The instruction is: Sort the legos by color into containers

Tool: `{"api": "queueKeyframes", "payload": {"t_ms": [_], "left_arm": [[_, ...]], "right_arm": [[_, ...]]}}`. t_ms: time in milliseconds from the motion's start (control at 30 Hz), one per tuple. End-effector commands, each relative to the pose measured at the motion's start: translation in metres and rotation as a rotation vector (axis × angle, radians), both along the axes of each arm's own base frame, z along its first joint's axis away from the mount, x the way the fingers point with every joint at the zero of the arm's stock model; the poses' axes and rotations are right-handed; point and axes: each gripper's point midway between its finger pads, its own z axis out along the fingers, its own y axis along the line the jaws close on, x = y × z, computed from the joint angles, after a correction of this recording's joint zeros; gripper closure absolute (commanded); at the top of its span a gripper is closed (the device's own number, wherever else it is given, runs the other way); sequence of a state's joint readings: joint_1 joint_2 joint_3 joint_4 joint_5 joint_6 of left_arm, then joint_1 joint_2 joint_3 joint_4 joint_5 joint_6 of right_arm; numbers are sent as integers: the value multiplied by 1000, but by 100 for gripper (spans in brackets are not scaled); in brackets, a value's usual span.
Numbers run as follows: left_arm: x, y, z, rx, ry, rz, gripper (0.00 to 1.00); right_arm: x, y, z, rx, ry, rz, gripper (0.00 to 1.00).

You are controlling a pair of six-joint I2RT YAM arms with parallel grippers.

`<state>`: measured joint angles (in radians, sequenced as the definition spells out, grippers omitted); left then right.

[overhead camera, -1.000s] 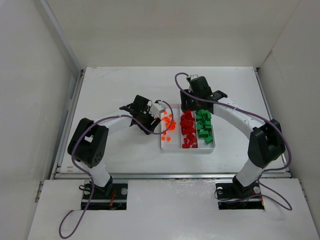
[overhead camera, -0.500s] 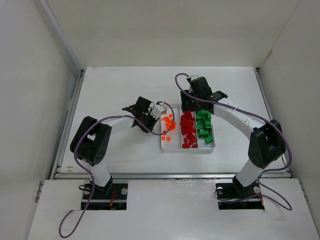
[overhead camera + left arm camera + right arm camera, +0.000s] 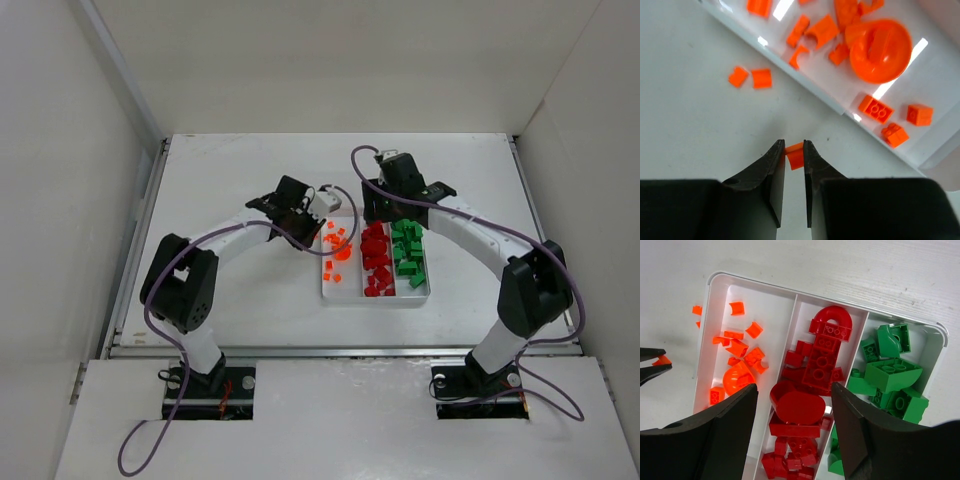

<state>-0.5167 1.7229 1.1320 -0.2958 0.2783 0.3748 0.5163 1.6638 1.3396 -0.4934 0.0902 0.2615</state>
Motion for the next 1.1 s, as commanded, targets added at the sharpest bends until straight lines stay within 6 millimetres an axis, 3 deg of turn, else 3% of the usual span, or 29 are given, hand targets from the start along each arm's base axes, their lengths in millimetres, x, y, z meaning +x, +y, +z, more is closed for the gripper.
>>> {"api": "queueKeyframes", "payload": {"t_ms": [0,67,167,233,400,467,567,667,733,800,833,933,1067], "left_arm": [[7,-33,56,-100,-109,-50,100],[0,-47,62,-123,-111,-91,100],[-15,-69,54,-115,-97,-175,100],[-21,-83,53,-125,-108,-209,94],[-26,-91,48,-118,-117,-238,50],[-27,-96,49,-123,-114,-240,44],[-20,-98,57,-123,-140,-229,40],[1,-91,70,-100,-211,-111,35],[22,-73,72,-73,-247,6,32],[42,-51,85,-110,-256,114,36],[48,-45,86,-132,-251,137,52],[68,-14,92,-161,-241,226,74],[75,-3,82,-118,-232,201,78]], "right_arm": [[5,-4,30,37,-82,-23,34],[7,-7,31,36,-82,-32,34],[6,-8,34,41,-90,-32,34],[6,-8,34,41,-90,-32,34],[6,-10,39,41,-103,-39,34],[5,-10,35,36,-95,-39,34],[5,-10,35,36,-95,-39,34],[4,-9,35,42,-92,-32,34],[3,-8,35,47,-88,-26,34],[3,-8,35,47,-88,-26,34],[3,-8,35,47,-88,-26,34],[3,-6,35,53,-85,-19,34],[2,-3,30,59,-68,-5,34]]}}
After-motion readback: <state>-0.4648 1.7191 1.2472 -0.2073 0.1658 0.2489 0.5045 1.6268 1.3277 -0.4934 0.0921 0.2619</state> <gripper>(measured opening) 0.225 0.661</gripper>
